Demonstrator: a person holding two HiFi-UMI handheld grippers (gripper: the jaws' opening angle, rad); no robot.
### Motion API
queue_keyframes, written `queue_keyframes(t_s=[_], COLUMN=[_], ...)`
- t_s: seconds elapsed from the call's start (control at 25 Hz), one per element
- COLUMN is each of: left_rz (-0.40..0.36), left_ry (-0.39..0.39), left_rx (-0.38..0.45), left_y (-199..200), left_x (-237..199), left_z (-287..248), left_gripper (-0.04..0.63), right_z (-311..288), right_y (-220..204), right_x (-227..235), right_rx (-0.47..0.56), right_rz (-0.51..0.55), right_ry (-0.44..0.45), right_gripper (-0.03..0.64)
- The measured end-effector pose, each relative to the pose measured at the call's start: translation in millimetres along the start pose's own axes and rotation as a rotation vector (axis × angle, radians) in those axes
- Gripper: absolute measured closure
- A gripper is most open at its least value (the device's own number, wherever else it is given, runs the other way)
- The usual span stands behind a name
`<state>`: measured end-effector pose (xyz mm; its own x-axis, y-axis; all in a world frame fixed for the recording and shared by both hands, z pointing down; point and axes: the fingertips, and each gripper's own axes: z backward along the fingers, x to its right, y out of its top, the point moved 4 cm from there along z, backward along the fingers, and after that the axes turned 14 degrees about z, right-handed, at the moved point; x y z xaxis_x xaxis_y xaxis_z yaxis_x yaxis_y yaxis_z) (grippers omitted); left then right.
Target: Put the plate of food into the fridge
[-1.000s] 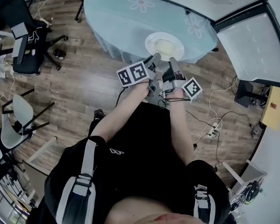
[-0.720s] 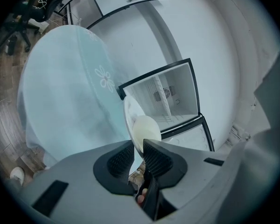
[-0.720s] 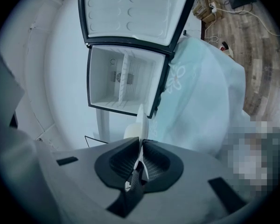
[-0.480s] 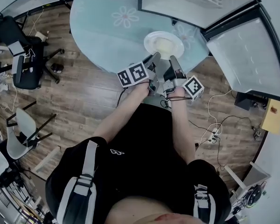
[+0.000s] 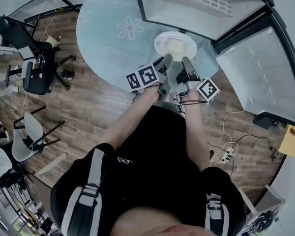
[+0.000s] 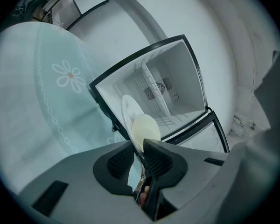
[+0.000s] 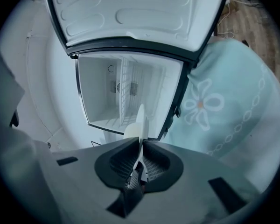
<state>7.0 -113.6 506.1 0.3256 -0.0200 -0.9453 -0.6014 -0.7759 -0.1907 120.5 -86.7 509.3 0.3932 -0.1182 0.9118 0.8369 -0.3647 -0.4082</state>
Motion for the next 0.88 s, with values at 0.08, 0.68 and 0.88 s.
queue_keyframes(t_s=[0.08,0.68,0.88], left_rz=[0.011,-0.031,-0.037], left_ry=[0.016,0.053,0.086], left_rx=[0.01,-0.022,-0.048], left_y=[0,5,2], left_x=[-3,-6,-14], left_z=[1,-33,-38], left_gripper=[0.526,0.518,0.518], right_z=[-2,-15,-12], right_y=[-3,20,15], right_x=[1,25,39], right_rx=[-0.015,-0.017,-0.011], right_rz=[-0.022,-0.041,-0.077], right_ry=[0.007,-0.02,-0.05], right_gripper=[0.588,0.586,0.586])
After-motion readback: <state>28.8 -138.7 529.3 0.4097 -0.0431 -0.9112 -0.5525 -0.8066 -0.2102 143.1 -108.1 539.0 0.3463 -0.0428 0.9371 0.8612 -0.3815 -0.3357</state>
